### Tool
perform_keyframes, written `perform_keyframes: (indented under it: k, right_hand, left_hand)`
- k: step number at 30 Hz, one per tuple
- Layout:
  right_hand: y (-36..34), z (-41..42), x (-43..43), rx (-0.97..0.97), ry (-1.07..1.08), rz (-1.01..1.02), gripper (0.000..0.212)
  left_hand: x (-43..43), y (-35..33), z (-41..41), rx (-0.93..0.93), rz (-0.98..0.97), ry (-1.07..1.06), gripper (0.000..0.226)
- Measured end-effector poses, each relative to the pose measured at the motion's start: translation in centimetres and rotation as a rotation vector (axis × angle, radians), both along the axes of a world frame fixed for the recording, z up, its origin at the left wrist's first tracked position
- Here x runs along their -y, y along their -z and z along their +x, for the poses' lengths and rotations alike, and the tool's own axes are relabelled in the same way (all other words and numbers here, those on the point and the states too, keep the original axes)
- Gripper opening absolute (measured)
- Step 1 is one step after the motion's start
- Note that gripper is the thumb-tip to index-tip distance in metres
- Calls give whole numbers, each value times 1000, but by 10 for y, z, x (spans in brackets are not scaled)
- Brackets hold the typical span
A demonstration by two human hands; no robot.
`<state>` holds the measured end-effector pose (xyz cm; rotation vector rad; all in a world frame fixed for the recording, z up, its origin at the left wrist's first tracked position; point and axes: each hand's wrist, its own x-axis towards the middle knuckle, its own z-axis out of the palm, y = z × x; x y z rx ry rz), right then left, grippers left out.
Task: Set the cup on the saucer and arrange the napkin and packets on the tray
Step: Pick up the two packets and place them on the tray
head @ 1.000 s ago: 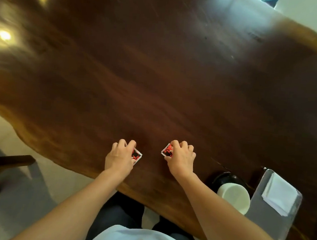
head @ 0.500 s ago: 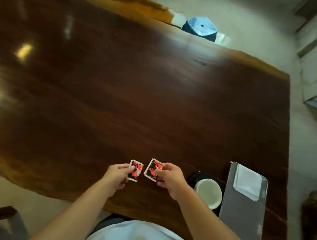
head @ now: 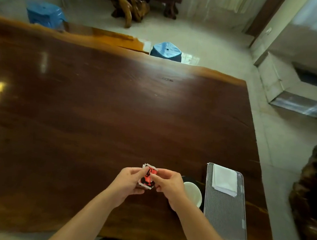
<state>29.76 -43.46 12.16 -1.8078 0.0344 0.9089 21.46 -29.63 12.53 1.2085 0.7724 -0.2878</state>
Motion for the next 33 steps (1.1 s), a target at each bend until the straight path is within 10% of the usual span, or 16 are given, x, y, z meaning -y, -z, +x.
perform_keyframes:
  k: [17,33]
  right_hand:
    - [-14,1,36,-412,350,399,44]
    - [-7,25,146,-470,477,368,32]
  left_hand:
    - [-10,4,-3,-4,-6,-358,15]
    - [79,9,46,-8,-323,12,34]
